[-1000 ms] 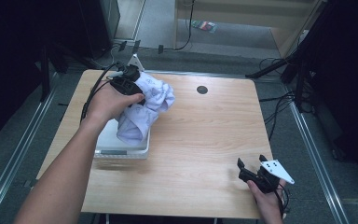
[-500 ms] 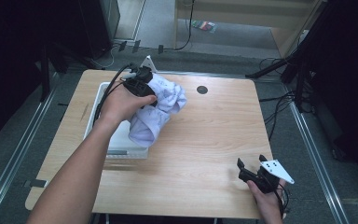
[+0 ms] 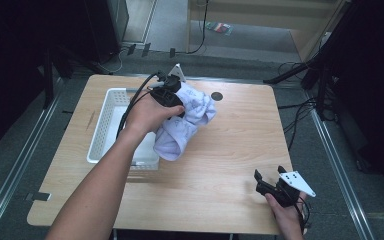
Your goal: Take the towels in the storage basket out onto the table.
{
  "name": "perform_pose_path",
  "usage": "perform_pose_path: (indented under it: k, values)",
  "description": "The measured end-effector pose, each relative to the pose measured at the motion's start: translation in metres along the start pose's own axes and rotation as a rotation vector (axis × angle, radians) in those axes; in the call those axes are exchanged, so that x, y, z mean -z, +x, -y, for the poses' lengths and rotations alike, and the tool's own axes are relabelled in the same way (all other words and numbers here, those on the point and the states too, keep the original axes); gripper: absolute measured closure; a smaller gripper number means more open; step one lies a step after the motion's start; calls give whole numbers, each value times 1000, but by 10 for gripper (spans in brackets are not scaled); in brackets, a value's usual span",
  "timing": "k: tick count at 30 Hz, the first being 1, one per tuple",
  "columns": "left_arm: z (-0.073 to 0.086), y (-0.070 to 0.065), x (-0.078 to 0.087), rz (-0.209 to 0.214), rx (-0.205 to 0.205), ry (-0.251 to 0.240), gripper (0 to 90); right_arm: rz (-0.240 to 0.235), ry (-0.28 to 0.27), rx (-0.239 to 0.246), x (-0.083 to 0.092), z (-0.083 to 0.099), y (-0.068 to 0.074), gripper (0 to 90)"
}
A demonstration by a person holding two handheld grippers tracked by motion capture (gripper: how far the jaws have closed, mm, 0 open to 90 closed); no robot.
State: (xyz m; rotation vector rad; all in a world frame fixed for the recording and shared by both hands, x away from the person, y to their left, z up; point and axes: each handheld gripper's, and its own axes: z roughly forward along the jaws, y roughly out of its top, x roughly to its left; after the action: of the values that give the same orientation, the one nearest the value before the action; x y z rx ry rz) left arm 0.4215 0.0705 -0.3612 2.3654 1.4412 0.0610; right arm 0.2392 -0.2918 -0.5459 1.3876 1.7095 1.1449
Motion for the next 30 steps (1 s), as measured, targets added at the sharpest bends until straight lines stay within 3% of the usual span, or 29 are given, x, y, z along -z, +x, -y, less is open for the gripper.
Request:
perform_pose_path:
  k: [16, 27, 30]
  values:
    - [-9, -28, -26, 44, -43, 18, 607, -1, 0, -1, 1, 0, 0, 141]
    - [-4, -32, -53, 60, -56, 32, 585, -4, -3, -3, 0, 0, 0, 141]
    - [0, -32, -68, 67, -54, 59, 584, -3, -3, -3, 0, 0, 0, 141]
